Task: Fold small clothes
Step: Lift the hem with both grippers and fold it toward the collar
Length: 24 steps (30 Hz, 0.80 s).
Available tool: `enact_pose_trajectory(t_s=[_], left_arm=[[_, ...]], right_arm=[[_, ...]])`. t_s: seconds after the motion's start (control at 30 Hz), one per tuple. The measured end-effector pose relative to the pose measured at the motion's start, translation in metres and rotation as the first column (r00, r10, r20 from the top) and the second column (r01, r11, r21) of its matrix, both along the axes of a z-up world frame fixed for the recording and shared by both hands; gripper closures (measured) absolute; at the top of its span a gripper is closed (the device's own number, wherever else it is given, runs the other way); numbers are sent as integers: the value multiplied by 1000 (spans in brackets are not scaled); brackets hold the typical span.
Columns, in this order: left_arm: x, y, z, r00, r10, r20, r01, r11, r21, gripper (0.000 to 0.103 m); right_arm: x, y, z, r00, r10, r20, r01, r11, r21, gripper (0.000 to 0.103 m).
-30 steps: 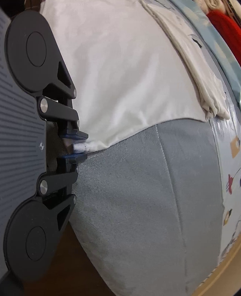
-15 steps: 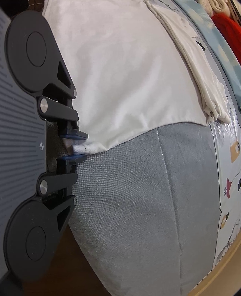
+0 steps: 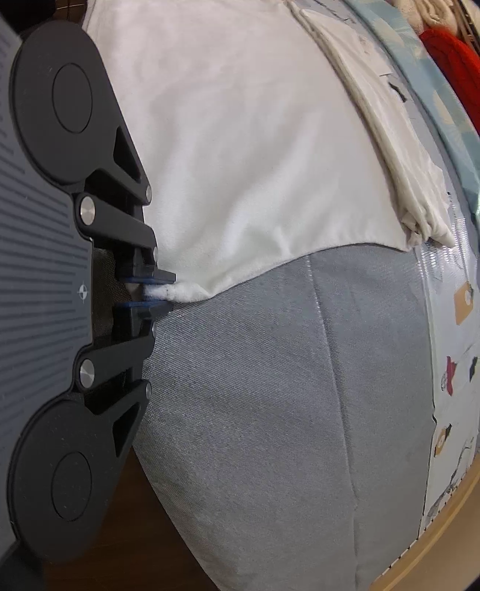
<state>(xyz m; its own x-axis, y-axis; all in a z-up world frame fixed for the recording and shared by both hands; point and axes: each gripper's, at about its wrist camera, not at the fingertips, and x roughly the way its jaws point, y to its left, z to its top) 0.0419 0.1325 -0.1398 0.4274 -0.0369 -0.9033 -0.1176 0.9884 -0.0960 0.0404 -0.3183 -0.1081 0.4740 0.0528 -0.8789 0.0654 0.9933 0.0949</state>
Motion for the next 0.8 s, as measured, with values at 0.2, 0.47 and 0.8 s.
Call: enact_pose_trajectory(t_s=[0.2,0.47,0.8], left_arm=[[-10,0,26,996,-7,84,7,1000,-1,97],[-37,9,87,977,19,211,7,993,-119,98],[-154,38,184,922,15,386,67,978,-198,98]], right_arm=[[-7,-2,28,991,-8,134,1,999,50,96],[-22,-25,88,963,-64,260,7,977,212,97],[-124,-64,183,868,61,492,-231,928,292,97]])
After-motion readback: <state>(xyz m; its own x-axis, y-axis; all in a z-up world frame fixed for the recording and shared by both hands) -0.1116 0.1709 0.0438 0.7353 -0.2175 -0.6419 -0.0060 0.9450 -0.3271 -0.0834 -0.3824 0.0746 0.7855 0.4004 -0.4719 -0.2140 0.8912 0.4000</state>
